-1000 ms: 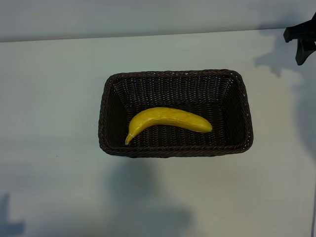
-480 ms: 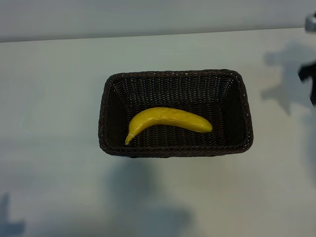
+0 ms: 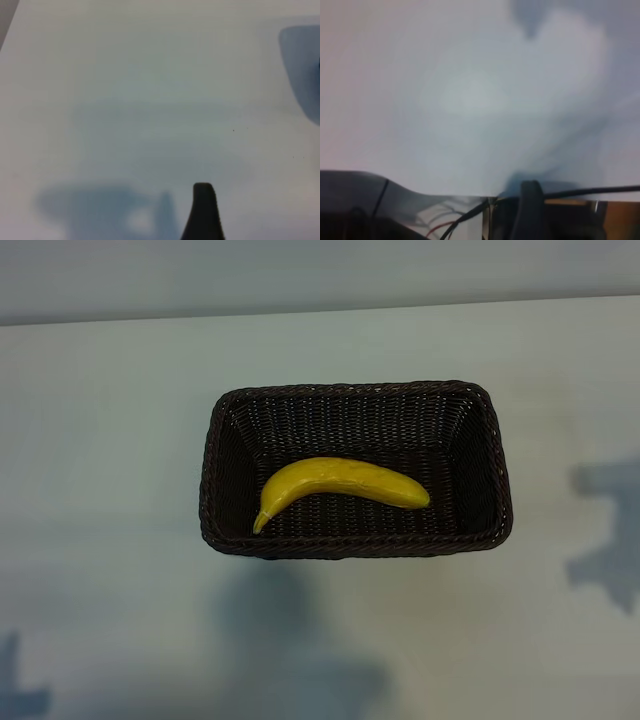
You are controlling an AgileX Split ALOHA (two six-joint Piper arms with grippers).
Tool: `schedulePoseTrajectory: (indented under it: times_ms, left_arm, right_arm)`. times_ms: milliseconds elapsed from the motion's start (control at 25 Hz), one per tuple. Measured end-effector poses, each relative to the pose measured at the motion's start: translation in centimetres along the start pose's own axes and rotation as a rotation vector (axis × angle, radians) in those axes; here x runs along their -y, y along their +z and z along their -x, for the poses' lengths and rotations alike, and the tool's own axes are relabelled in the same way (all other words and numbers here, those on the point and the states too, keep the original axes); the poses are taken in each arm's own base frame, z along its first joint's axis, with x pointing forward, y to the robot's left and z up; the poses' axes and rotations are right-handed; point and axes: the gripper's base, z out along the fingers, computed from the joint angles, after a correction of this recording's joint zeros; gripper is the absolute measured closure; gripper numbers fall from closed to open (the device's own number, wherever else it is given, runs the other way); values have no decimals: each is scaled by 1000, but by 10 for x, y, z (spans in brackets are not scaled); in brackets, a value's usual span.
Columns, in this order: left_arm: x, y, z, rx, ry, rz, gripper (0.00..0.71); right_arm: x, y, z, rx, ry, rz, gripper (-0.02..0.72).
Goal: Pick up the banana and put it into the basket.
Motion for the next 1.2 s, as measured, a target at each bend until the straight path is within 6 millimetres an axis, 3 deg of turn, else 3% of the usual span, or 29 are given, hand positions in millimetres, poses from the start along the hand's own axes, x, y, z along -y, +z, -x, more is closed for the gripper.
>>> schedulePoseTrajectory:
  times_ms: [320, 760, 1200]
  left_arm:
    - [0, 0, 0, 0, 0, 0, 123]
    - [0, 0, 0, 0, 0, 0, 123]
    - [0, 0, 0, 0, 0, 0, 123]
  right_arm:
    - [-3, -2, -57, 184, -3, -4, 177]
    - [-3, -32, -87, 570, -27, -62, 247]
    - [-4, -28, -102, 636, -28, -55, 362]
